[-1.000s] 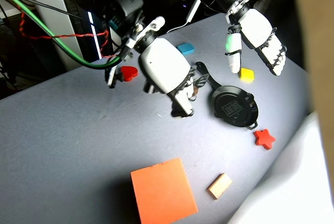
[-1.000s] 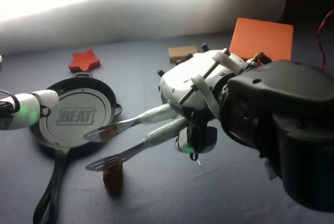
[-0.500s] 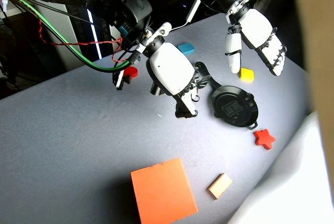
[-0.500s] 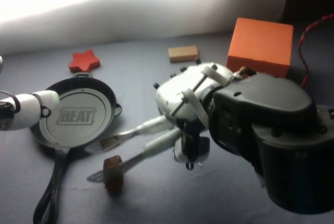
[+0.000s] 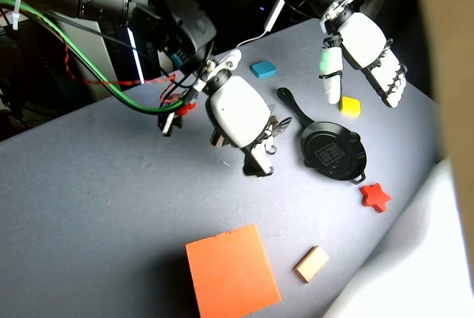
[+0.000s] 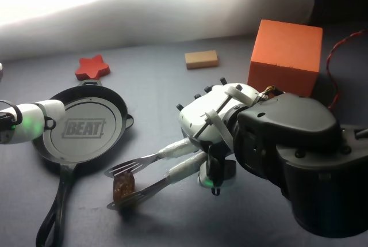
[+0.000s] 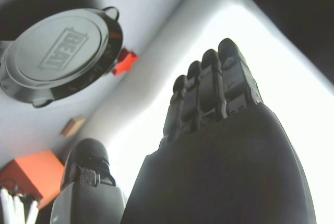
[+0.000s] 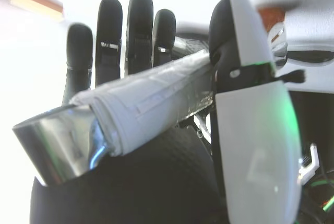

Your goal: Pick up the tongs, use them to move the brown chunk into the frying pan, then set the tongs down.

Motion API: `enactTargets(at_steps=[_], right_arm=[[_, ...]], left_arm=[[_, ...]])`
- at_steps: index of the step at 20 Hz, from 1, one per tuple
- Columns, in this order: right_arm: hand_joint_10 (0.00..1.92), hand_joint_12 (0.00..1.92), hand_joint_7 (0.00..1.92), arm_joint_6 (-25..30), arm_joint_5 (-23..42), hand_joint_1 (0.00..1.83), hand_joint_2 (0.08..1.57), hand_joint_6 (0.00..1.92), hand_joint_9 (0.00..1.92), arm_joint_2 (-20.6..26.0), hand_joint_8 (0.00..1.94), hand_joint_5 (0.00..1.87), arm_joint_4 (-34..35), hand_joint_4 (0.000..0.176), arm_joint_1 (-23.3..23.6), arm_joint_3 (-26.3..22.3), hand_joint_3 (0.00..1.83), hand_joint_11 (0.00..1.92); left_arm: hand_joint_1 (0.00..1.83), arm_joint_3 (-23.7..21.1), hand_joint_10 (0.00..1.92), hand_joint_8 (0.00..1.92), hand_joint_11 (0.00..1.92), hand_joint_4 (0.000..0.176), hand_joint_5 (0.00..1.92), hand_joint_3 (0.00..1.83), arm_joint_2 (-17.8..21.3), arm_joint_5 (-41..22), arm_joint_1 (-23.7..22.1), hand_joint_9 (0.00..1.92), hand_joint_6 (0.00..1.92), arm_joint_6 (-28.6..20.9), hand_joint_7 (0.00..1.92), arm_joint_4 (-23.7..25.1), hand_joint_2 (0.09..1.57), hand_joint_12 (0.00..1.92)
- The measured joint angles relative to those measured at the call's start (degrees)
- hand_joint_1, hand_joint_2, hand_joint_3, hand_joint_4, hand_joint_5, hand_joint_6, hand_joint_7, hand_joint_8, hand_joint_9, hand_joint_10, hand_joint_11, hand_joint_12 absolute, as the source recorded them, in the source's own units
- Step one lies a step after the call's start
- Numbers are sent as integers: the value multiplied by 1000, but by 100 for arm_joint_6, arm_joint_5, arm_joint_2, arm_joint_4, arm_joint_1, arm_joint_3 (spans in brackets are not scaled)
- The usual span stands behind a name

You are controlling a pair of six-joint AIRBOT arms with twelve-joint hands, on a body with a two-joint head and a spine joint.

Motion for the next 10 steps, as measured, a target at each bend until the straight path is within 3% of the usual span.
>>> enactTargets(at_steps=[7, 8, 9, 10], right_arm=[[810, 1600, 936, 0, -61, 1032, 1202, 577, 567, -35, 53, 678, -17, 0, 0, 61, 0, 185], [811, 1611, 960, 0, -61, 1070, 1234, 1187, 593, -35, 64, 722, -17, 0, 0, 61, 4, 215], [812, 1601, 992, 0, -61, 1079, 1242, 1315, 624, -35, 77, 728, -17, 0, 0, 61, 3, 255], [794, 1573, 1026, 0, -63, 1090, 1230, 1302, 678, -35, 88, 757, -17, 0, 0, 63, 0, 322]], left_arm=[[6, 0, 3, 3, 0, 0, 61, 2, 0, -9, -9, 70, 3, 0, 78, 0, 1125, 272], [2, 0, 3, 2, 0, 0, 59, 0, 0, -11, -15, 69, 2, 0, 77, -2, 1118, 269], [0, -7, 1, 0, 0, 0, 55, 0, 0, -11, -13, 65, 0, 0, 72, 0, 1122, 243], [1, -11, 2, 2, 0, 0, 56, 0, 0, -20, -13, 68, 1, 0, 75, 0, 1122, 239]])
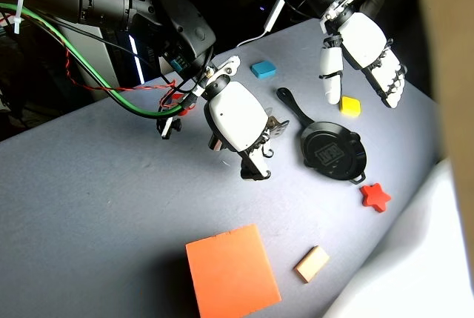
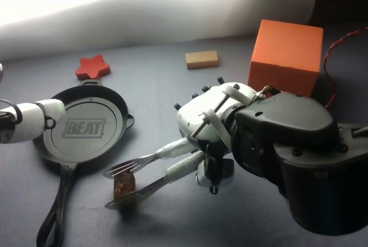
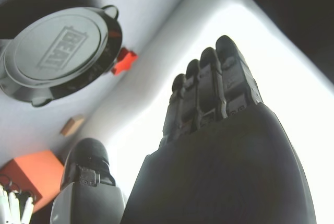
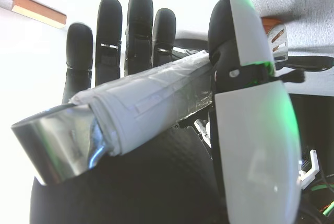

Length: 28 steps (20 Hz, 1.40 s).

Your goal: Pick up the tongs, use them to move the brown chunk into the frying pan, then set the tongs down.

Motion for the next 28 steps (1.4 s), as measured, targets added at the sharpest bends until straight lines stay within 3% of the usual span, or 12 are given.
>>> enactTargets(at_steps=[5, 6, 10, 13, 14, 16, 19, 20, 21, 22, 24, 28], right_arm=[[782, 1515, 1163, -4, -28, 1120, 1184, 1172, 855, 0, 135, 856, -11, 0, 0, 22, 0, 500], [776, 1526, 1026, -9, -31, 1189, 1141, 1098, 904, 0, 805, 919, -13, 0, 0, 22, 0, 519], [718, 1511, 1164, -22, -39, 1119, 1182, 1175, 1005, 2, 322, 865, -48, 0, 0, 22, 0, 589], [824, 1538, 1280, -22, -57, 1105, 1189, 1205, 1122, 15, 355, 856, -44, 0, 0, 22, 1, 729], [886, 1571, 1286, -22, -59, 774, 1311, 987, 1126, 17, 368, 929, -44, 0, 0, 22, 36, 722], [1022, 1666, 1341, -66, -61, 512, 1408, 916, 1183, 42, 461, 990, -44, 0, 0, 22, 21, 791], [1580, 1867, 1392, -63, -46, 406, 1421, 1548, 1296, 79, 1427, 1134, -50, 0, -2, 22, 6, 947], [1805, 1910, 1457, -66, -42, 437, 1427, 1698, 1393, 98, 1686, 1229, -90, 60, -24, 20, 2, 1049], [1898, 1919, 1497, -68, -42, 518, 1419, 1750, 1479, 116, 1804, 1272, -85, 153, -37, 22, 0, 1160], [1916, 1921, 1520, -68, -42, 584, 1430, 1885, 1590, 127, 1914, 1302, -63, 171, -44, 22, 1, 1353], [1921, 1921, 1595, -70, -39, 735, 1440, 1920, 1714, 166, 1940, 1366, -63, 176, -44, 22, 3, 1712], [1921, 1921, 1638, -92, -42, 831, 1470, 1921, 1775, 238, 1941, 1406, -66, 176, -44, 20, 11, 1812]], left_arm=[[0, -37, 0, 0, 0, 0, 50, 0, 4, -20, 0, 69, 0, 0, 80, 0, 1114, 287], [0, -48, 0, 1, 0, 0, 48, 0, 4, -7, -4, 65, 0, 0, 74, -2, 1117, 264], [0, -48, 5, 4, 0, 0, 57, 1, 4, -13, -31, 82, 3, 0, 89, 9, 1116, 282], [0, -48, 0, 1, 0, 0, 44, 3, 4, -11, -31, 66, 0, 0, 71, -4, 1124, 241], [8, -48, 1, 1, 0, 0, 53, 2, 4, -11, -31, 71, 2, 0, 74, -7, 1124, 277], [0, -48, 1, 0, 0, 0, 50, 0, 4, -13, -31, 60, 0, 0, 73, -48, 1120, 262], [0, -61, 1, 1, 0, 0, 34, 1, 4, -11, -31, 51, 3, 0, 63, -57, 1119, 201], [0, -59, 4, 2, 0, 0, 41, 0, 4, -11, -31, 62, 4, 0, 70, -63, 1108, 248], [0, -61, 4, 0, 0, 0, 38, 0, 4, -17, -28, 62, 2, 0, 66, -68, 1104, 257], [0, -61, 4, 2, 0, 0, 40, 0, 4, -15, -31, 65, 3, 0, 70, -68, 1108, 256], [0, -59, 6, 4, 0, 0, 42, 0, 4, -15, -31, 71, 3, 0, 76, -68, 1107, 256], [0, -59, 0, 0, 0, 0, 26, 0, 4, -15, -31, 56, 0, 0, 61, -92, 1102, 198]])
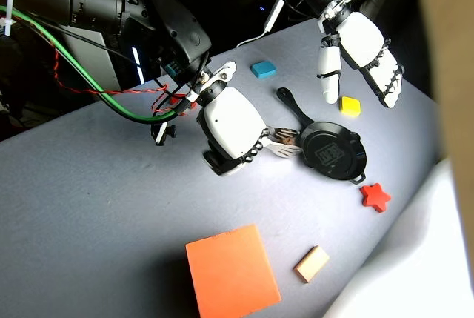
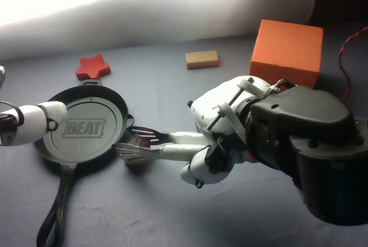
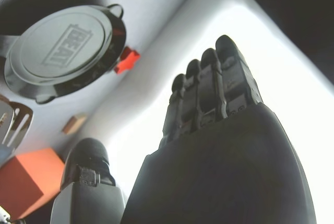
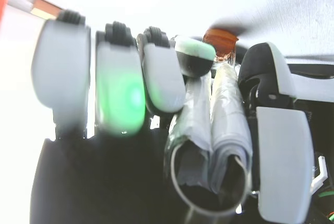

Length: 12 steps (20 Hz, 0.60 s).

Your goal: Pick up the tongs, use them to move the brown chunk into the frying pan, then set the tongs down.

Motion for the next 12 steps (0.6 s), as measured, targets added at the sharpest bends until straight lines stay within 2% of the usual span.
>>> enactTargets(at_steps=[3, 7, 12], right_arm=[[1921, 1921, 1642, -39, 11, 883, 1466, 1921, 1770, 107, 1941, 1423, -2, 176, 0, -85, 5, 1815], [1921, 1921, 1616, -157, 46, 910, 1452, 1921, 1737, 280, 1941, 1416, 63, 176, 96, -240, 0, 1787], [1921, 1921, 1608, -304, -22, 899, 1452, 1921, 1730, 170, 1941, 1400, -7, 176, 492, 26, 0, 1772]], left_arm=[[0, 0, 2, 3, 0, 0, 32, 3, 2, 0, 0, 71, 0, 0, 84, -2, 1115, 254], [0, 98, 1, 1, 0, 0, 30, 2, 28, 0, -46, 66, 2, 2, 75, -9, 1119, 229], [0, 149, 4, 4, 0, 0, 43, 0, 109, 26, -76, 77, 5, 11, 85, -223, 1107, 257]])
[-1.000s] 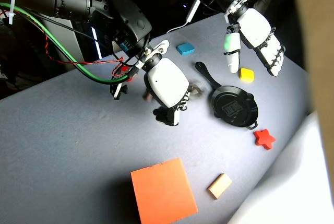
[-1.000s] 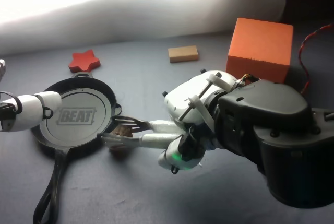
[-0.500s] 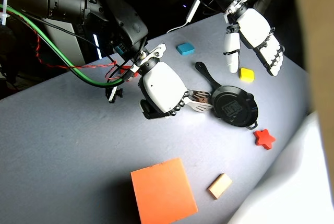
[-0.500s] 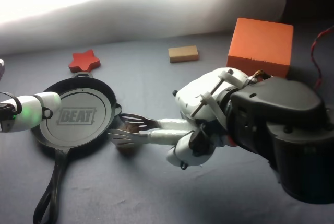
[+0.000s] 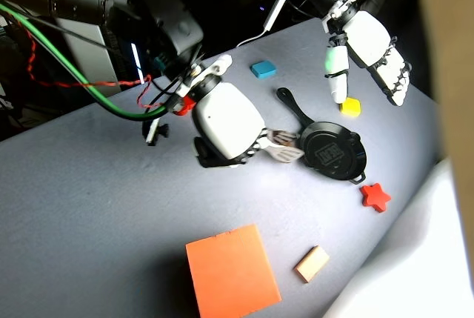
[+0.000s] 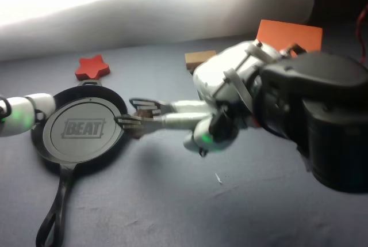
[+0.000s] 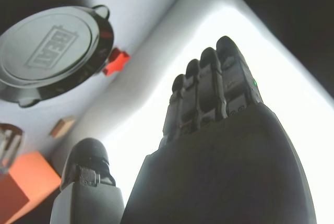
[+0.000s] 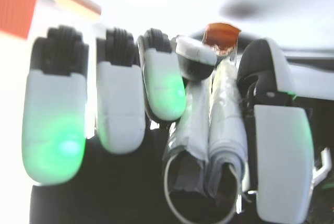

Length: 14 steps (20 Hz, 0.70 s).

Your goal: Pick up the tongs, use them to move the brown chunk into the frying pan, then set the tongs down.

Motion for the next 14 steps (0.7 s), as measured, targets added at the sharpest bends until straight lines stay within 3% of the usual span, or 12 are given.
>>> enactTargets(at_steps=[7, 11, 14], right_arm=[[1921, 1921, 1590, -42, -424, 876, 1453, 1921, 1714, -852, 1941, 1384, -7, 176, 120, 1025, 0, 1765], [1921, 1921, 1596, 39, -767, 874, 1454, 1921, 1715, -1381, 1941, 1383, -485, 176, 15, 1674, 1, 1764], [1921, 1921, 1599, 118, -859, 842, 1463, 1921, 1720, -1561, 1941, 1379, -509, 176, -57, 1808, 4, 1759]], left_arm=[[0, 238, 2, 1, 0, 0, 41, 4, 48, 42, 96, 79, 1, -15, 81, -57, 1133, 289], [0, 345, 0, 0, 0, 0, 30, 0, 48, 101, 197, 61, 0, -48, 60, -39, 1116, 271], [0, 393, 1, 2, 0, 0, 29, 0, 50, 136, 203, 64, 3, -52, 62, -31, 1115, 228]])
